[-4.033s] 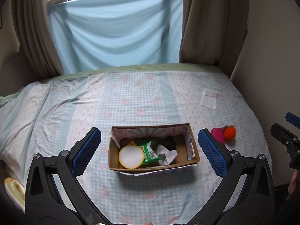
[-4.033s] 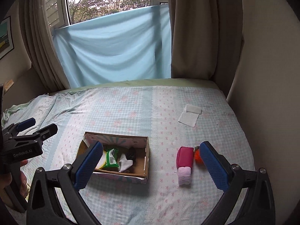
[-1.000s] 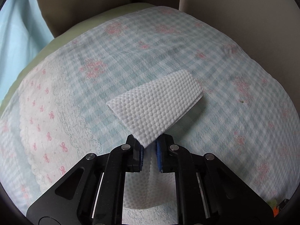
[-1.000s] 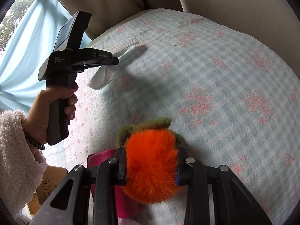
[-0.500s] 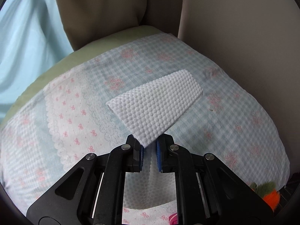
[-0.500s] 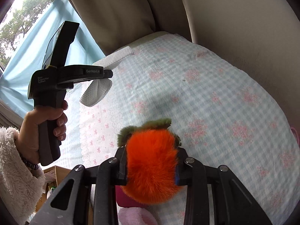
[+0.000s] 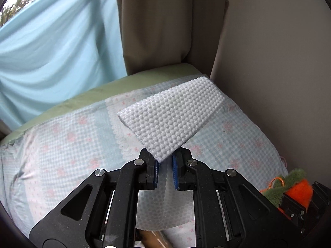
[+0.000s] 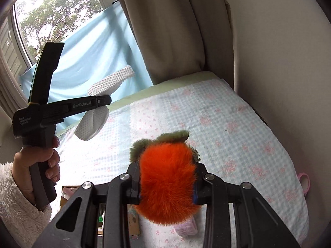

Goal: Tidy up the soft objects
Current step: 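Carry the white towel and orange pompom over the cardboard box with both tools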

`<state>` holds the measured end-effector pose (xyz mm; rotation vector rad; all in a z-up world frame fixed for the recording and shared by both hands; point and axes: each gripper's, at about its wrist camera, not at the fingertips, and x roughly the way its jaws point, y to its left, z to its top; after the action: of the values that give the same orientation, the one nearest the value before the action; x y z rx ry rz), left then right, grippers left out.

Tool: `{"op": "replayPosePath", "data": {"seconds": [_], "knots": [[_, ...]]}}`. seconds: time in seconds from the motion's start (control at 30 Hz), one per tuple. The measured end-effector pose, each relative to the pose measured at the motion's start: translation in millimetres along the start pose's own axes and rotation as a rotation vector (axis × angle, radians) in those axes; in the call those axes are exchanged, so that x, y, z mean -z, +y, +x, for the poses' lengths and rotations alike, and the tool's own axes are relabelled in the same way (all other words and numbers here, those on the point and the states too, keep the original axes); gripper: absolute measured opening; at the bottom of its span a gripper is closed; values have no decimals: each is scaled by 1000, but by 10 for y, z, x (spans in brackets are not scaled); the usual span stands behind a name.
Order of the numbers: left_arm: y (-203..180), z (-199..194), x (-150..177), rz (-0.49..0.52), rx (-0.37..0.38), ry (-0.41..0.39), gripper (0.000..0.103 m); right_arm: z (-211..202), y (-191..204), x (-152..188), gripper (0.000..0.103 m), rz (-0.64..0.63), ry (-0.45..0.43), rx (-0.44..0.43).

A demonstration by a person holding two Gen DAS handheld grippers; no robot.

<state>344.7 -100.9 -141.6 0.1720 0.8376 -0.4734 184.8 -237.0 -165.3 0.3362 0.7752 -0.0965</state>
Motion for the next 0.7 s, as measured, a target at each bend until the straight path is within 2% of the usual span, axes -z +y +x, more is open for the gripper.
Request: {"op": "replayPosePath", "data": {"seconds": [0.17,0.33,0.53,0.7], "knots": [[479,-671,245,-85,-51,-36,9,-357,547,-80,30,-92,-13,-42],[1012,-1249,694,-168,-128,-54,9,-504,1122,-22,30,-162,7,-97],[1577,-1667,1332,-230,-210,-16,9,-409,1750,237,30,-216,61,-169],[1968,-1802,1844,-302,-230,39,9,-185,2193,526,30,-266,120,-199]]}}
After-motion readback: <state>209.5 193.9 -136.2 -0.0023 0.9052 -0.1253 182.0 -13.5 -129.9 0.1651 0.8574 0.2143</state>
